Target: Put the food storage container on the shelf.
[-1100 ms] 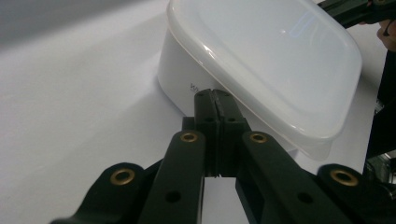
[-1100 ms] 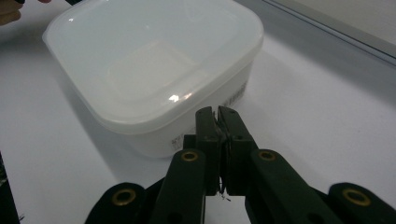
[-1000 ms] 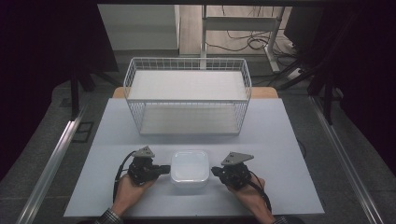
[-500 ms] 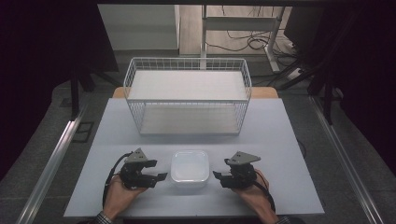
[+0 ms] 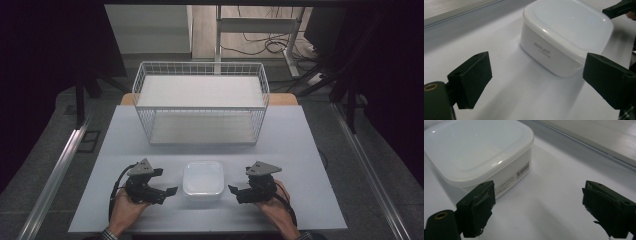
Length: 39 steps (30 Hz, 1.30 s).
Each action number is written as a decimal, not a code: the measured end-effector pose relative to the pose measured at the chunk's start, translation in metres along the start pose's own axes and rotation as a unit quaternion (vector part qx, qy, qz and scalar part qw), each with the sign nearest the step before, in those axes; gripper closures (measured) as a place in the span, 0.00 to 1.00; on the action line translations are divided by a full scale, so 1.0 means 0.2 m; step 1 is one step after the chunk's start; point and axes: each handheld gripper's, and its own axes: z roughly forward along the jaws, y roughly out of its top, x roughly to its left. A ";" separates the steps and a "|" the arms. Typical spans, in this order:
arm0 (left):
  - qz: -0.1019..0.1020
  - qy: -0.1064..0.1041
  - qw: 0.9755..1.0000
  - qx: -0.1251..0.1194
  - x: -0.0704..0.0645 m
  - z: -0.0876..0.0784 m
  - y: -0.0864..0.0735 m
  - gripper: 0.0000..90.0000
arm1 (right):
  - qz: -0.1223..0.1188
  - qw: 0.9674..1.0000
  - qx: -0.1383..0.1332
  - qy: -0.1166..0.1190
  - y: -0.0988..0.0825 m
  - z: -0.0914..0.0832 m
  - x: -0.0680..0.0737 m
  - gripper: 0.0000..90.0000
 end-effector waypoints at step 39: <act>-0.032 -0.052 0.998 0.035 -0.03 0.21 0.16 0.13 | 0.047 0.995 0.060 0.069 0.23 0.19 0.10 0.06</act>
